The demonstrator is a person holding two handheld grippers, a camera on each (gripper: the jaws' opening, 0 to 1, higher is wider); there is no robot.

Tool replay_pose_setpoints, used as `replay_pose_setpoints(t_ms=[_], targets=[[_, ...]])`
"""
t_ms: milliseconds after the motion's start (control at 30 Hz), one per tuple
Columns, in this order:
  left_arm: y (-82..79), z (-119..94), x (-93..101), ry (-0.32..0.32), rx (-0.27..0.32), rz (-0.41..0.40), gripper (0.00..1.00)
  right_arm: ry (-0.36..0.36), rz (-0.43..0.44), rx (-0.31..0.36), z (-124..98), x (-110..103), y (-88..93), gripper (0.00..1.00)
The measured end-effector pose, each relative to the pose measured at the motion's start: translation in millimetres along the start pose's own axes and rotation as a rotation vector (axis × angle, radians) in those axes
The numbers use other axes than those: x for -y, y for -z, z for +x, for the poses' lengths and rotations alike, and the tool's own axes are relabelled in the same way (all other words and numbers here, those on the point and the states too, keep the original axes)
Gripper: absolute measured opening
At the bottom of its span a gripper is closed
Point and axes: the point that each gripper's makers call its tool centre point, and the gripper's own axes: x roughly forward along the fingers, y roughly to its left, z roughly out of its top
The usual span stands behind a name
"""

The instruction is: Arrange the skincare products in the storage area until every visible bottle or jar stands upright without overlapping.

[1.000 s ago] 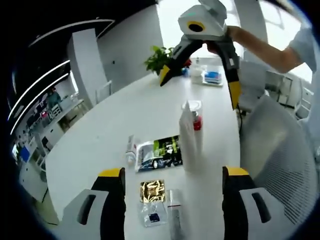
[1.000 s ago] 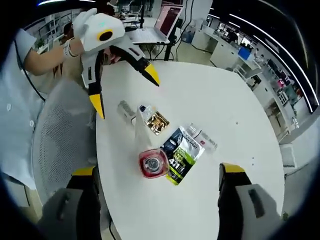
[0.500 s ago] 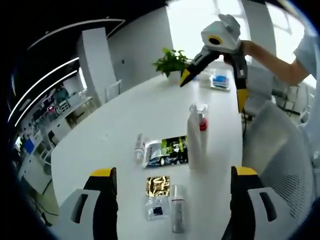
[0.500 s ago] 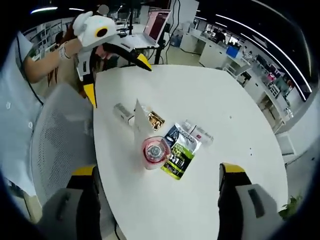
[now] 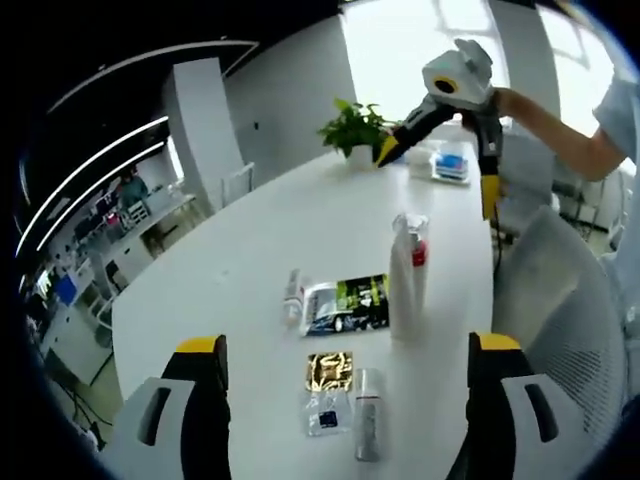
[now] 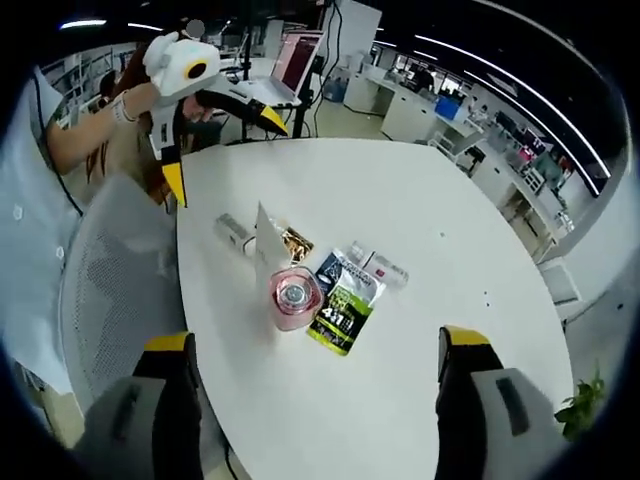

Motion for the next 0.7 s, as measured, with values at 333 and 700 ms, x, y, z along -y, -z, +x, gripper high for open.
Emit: replay_pose_setpoints(t_ms=[333, 700], targets=[[0.1, -3, -3.8, -0.015, 0.015, -0.031, 0.97, 0.021, 0.013, -0.007, 2, 1, 5.6, 1.00], [6.8, 0, -3.0, -0.013, -0.005, -0.025, 0.97, 0.021, 0.045, 0.018, 7, -5, 10.6, 1.00]])
